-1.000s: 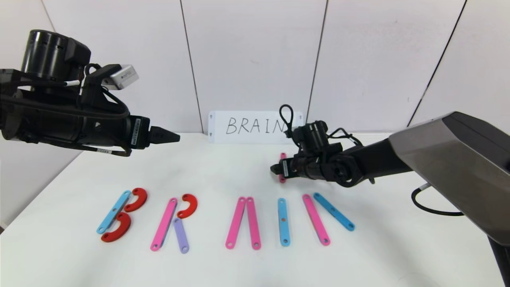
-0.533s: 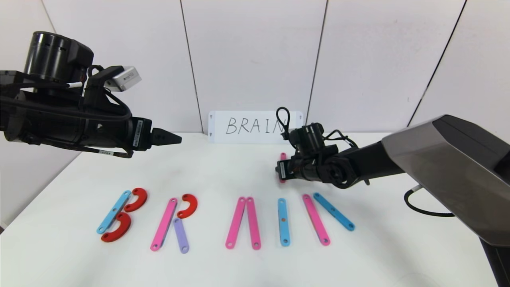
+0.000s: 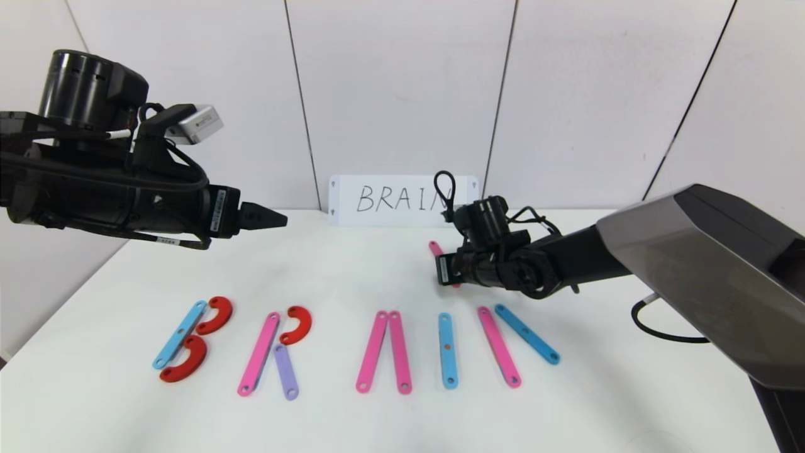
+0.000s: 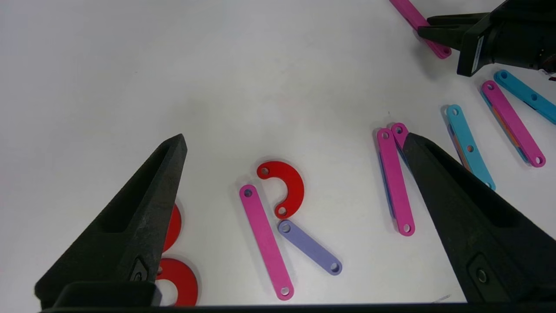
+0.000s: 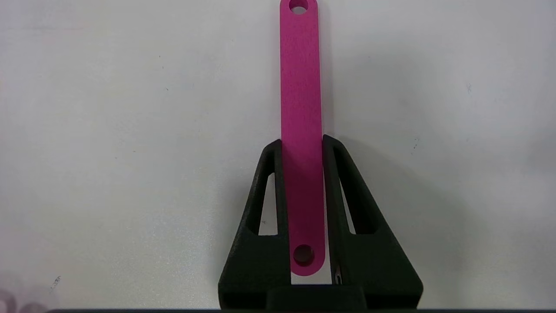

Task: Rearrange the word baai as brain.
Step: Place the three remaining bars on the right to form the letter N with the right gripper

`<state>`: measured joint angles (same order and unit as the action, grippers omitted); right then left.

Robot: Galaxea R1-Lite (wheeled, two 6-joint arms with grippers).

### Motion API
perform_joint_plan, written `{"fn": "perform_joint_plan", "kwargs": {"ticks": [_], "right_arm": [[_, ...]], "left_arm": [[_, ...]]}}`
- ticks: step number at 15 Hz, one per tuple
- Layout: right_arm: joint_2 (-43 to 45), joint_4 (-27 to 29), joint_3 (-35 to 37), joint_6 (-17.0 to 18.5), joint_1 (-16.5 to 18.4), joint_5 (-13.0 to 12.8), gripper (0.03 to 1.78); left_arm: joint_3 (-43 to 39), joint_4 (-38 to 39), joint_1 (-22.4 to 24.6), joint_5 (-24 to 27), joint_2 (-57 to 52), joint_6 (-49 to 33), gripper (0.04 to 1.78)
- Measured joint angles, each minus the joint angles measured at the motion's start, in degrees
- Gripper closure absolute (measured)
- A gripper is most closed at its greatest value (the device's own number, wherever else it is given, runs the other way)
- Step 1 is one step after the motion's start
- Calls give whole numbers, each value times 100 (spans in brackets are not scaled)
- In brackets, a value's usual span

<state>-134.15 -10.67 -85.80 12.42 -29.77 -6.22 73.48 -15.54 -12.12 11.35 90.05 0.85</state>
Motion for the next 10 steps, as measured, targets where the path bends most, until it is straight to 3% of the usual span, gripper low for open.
{"fn": "perform_joint_plan", "kwargs": {"ticks": [10], "right_arm": [[463,85,239,44,22,-6,154]], "left_arm": [[-2,2,-11,-2,0,5,8]]}}
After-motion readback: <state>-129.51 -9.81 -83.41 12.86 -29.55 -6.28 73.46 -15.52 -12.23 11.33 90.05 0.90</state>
